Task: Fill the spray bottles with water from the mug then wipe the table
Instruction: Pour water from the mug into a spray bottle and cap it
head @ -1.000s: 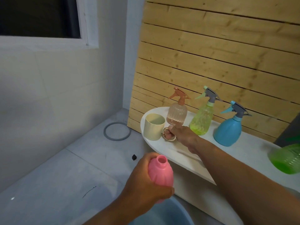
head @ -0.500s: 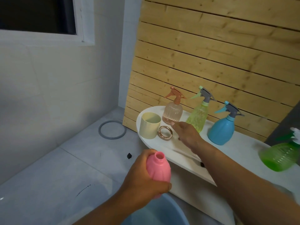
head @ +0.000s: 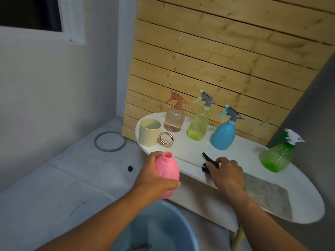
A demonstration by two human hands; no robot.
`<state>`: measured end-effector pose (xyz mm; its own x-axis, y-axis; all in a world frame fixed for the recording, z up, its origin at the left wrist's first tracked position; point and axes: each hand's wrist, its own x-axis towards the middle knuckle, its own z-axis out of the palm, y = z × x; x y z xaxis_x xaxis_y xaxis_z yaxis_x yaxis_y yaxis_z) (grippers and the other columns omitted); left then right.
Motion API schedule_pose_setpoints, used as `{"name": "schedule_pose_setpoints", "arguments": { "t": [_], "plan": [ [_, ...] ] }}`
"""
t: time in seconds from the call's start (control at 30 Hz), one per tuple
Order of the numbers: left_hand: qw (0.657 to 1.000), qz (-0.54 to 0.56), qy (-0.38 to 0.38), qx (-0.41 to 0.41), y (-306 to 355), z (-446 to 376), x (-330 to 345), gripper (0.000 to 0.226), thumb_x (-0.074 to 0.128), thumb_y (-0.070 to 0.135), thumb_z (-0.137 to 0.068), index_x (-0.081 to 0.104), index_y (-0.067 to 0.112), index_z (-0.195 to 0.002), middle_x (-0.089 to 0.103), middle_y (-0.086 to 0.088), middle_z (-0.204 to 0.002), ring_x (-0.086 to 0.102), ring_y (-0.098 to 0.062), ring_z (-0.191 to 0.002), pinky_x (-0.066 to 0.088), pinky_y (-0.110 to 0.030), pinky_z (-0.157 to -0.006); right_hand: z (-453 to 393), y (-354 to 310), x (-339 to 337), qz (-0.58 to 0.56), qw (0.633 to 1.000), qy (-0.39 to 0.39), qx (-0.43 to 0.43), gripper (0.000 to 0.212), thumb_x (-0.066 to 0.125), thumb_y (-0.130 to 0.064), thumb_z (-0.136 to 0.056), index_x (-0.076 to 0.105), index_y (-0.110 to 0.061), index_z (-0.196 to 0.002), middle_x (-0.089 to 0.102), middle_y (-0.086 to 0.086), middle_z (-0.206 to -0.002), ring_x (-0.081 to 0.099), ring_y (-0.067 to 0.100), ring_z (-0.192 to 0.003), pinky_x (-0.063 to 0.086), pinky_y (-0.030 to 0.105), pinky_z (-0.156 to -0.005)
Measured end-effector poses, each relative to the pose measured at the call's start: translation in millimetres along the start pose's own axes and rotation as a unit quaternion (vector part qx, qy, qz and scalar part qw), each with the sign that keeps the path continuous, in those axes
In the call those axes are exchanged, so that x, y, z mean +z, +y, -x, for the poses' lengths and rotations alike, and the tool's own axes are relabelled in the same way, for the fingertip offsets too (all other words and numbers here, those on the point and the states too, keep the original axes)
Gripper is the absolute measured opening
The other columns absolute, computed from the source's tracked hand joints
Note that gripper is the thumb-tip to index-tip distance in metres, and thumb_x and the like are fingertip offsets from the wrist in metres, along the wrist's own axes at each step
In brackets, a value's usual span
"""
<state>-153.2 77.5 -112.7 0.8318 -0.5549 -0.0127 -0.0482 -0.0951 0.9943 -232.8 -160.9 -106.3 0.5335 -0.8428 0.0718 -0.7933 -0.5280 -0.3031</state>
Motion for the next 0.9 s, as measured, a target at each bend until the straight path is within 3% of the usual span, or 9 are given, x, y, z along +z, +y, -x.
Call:
{"name": "schedule_pose_setpoints", "arguments": {
  "t": [0.1, 0.3, 0.53, 0.7, 0.9],
  "plan": [
    [1.0, -0.004, 0.001, -0.001, -2, 2, 2, 0.084, 0.096, 0.018, -0.062, 0.047, 0.045, -0.125, 0.052, 0.02, -0.12, 0.057, -0.01, -0.103, 0.057, -0.028, -0.072, -3, 8, 2, -0.019, 0.998, -0.044, 0.048, 0.074, 0.048, -0.078, -0.086, 0.057, -0.02, -0.131, 0.056, 0.011, -0.125, 0.052, 0.034, -0.118, 0.045, 0.045, -0.093],
    [1.0, -0.025, 0.005, -0.017, -7, 8, -1, 0.089, 0.097, 0.018, -0.061, 0.046, 0.042, -0.13, 0.051, 0.02, -0.121, 0.055, -0.011, -0.104, 0.056, -0.026, -0.07, -14, 4, 8, -0.03, 0.994, -0.085, 0.057, 0.084, 0.04, -0.09, -0.06, 0.066, -0.02, -0.098, 0.065, 0.005, -0.099, 0.06, 0.029, -0.094, 0.053, 0.044, -0.086],
    [0.999, -0.04, 0.011, -0.029, -15, 8, -6, 0.091, 0.098, 0.019, -0.061, 0.045, 0.042, -0.131, 0.051, 0.019, -0.121, 0.055, -0.012, -0.104, 0.057, -0.025, -0.069, -16, -8, 10, -0.087, 0.99, -0.087, 0.074, 0.074, 0.055, -0.083, -0.066, 0.054, -0.02, -0.106, 0.063, 0.003, -0.101, 0.06, 0.027, -0.097, 0.052, 0.045, -0.087],
    [0.998, -0.045, 0.005, -0.031, -16, 8, -7, 0.089, 0.098, 0.019, -0.06, 0.046, 0.042, -0.129, 0.052, 0.017, -0.122, 0.056, -0.015, -0.108, 0.057, -0.025, -0.069, -18, -13, 12, -0.083, 0.99, -0.085, 0.072, 0.061, 0.066, -0.073, -0.071, 0.053, -0.021, -0.1, 0.061, 0.001, -0.095, 0.059, 0.025, -0.094, 0.045, 0.039, -0.081],
    [0.998, -0.05, -0.008, -0.032, -19, 8, -5, 0.088, 0.098, 0.018, -0.061, 0.046, 0.042, -0.127, 0.051, 0.019, -0.122, 0.056, -0.014, -0.106, 0.055, -0.019, -0.064, -17, -16, 16, -0.08, 0.993, -0.061, 0.059, 0.052, 0.064, -0.067, -0.077, 0.056, -0.019, -0.097, 0.062, 0.001, -0.092, 0.059, 0.024, -0.087, 0.047, 0.037, -0.076]
  ]
}}
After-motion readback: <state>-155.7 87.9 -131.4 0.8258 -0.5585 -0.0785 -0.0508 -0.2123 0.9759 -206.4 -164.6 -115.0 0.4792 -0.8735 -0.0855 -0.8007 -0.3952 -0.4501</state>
